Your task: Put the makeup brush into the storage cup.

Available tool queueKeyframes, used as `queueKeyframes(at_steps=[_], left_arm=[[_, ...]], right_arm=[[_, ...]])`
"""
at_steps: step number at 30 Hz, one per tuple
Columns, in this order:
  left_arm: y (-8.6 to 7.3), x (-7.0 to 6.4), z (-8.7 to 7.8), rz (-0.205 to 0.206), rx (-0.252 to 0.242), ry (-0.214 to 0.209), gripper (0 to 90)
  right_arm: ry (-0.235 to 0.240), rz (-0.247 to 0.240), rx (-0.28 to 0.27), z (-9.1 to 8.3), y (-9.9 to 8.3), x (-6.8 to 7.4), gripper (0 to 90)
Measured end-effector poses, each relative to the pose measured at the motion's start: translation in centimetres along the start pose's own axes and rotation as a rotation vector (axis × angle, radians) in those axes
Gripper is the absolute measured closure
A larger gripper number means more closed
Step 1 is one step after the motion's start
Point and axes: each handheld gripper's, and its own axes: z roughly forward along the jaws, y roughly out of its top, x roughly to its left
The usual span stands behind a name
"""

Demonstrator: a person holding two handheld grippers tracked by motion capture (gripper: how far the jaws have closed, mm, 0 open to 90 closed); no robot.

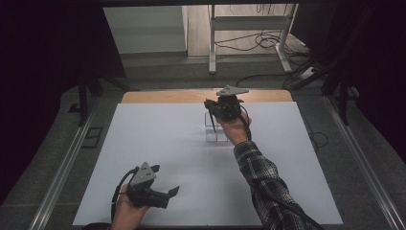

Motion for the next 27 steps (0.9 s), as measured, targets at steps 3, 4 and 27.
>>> queueKeyframes(at_steps=[3, 4, 27], left_arm=[[0.0, 0.0, 0.0, -0.004, -0.002, -0.002, 0.4], [0.0, 0.0, 0.0, -0.005, -0.002, -0.003, 0.4], [0.0, 0.1, 0.1, -0.002, 0.011, 0.003, 0.5]], right_arm=[[-0.001, 0.004, 0.009, 0.2, -0.4, 0.0, 83.1], [0.002, 0.008, 0.009, 0.3, -0.6, 0.0, 83.1], [-0.01, 0.03, 0.068, 1.1, -2.3, -0.1, 73.8]])
